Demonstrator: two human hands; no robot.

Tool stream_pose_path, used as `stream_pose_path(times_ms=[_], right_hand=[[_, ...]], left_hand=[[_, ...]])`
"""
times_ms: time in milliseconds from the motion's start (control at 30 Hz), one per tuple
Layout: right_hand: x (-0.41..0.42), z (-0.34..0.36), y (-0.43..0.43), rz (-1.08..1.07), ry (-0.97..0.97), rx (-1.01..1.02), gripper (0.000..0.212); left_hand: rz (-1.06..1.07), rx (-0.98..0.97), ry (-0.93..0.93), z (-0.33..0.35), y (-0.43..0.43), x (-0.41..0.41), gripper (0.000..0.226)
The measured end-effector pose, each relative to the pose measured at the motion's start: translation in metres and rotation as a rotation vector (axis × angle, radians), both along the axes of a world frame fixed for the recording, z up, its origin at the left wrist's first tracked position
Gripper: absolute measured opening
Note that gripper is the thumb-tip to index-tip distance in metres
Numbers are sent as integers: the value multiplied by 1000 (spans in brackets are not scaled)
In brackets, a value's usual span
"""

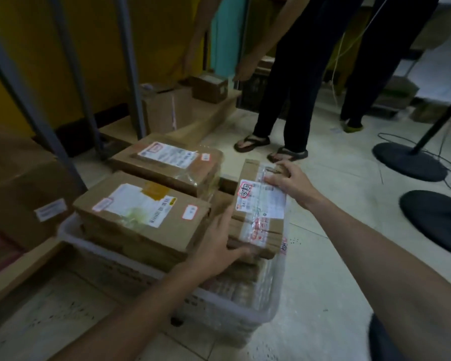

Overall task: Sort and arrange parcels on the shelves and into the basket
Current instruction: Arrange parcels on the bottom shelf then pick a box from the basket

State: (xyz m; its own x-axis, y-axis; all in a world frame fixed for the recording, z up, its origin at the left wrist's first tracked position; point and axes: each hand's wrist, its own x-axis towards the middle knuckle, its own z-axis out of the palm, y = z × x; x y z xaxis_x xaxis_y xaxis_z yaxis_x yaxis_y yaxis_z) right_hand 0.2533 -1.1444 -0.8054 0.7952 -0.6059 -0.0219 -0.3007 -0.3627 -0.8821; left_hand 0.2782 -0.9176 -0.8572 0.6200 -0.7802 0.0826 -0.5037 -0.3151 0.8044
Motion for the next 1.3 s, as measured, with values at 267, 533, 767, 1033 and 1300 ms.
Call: stream_pose_path(times_ms=[267, 533, 767, 1033, 1300], right_hand=[[6, -95, -4, 6, 464, -783, 45], [15, -101, -12, -23, 612, -981, 42], [2, -98, 8, -7, 521, -921, 41], [8, -35, 52, -57, 293, -888, 48], [84, 72, 195, 162, -213, -944, 58]], left_hand=[[-187, 362, -73, -51, -22, 5, 60], [-233, 615, -254, -63, -26, 5, 77], [-234, 510, -247, -42, -9, -2, 76], [-262, 290, -427, -2, 23, -13, 62], [129, 30, -592, 64, 151, 39, 56]])
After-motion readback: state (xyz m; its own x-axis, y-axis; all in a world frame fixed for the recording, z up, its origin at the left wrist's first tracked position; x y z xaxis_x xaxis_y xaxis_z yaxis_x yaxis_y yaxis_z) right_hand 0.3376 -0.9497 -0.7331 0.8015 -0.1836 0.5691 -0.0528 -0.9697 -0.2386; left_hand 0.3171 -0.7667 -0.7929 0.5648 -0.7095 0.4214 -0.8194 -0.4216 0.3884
